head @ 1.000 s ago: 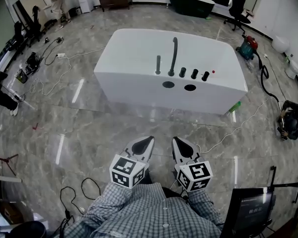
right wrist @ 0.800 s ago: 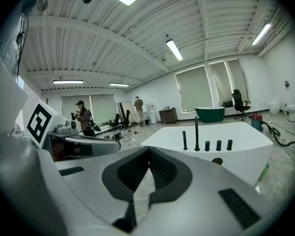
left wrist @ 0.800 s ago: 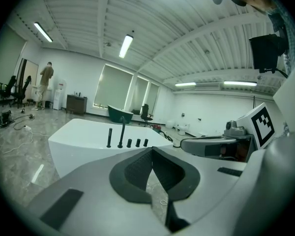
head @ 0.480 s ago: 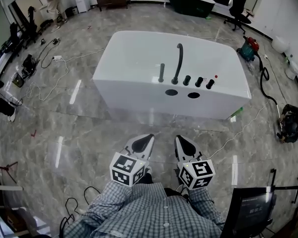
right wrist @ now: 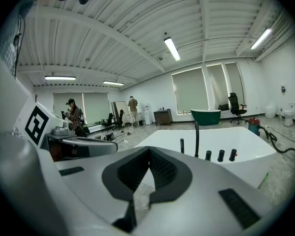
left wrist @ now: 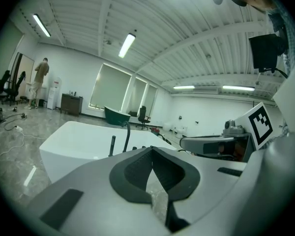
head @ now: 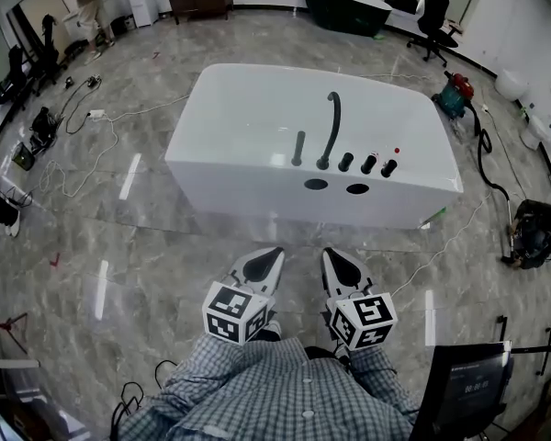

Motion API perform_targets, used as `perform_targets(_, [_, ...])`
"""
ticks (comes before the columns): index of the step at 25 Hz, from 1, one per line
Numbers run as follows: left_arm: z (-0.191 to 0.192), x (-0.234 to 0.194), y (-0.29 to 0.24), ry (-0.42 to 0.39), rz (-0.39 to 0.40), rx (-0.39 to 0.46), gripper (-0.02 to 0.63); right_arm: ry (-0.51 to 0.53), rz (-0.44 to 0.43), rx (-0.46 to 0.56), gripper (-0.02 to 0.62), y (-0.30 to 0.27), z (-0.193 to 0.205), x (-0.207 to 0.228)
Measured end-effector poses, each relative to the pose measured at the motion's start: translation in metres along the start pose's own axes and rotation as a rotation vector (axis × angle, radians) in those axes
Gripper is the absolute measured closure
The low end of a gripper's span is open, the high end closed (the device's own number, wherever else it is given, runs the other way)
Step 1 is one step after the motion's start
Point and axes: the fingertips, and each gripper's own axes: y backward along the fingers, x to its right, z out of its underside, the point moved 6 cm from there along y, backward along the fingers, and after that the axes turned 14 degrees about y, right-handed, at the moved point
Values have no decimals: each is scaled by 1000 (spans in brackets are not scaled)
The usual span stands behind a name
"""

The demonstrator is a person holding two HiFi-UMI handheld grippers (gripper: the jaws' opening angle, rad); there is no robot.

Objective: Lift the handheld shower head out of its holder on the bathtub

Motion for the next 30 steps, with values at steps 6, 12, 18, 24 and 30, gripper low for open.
perform_targets(6, [-11, -25, -19, -1, 7, -17, 603, 29, 9, -6, 580, -26, -6, 7])
perform_targets(12, [-18, -38, -25, 3, 8, -19, 603, 9, 27, -4, 580, -39, -10, 13])
perform_targets(18, [-18, -40, -26, -2, 16, -28, 603, -2, 37, -1, 580, -41, -7, 13])
perform_targets(24, [-21, -45, -30, -1, -5, -32, 603, -15, 24, -4, 580, -55, -5, 21])
perform_targets(30, [-27, -60, -42, 10, -21, -25, 603, -8, 12, -4, 580, -75, -7, 31])
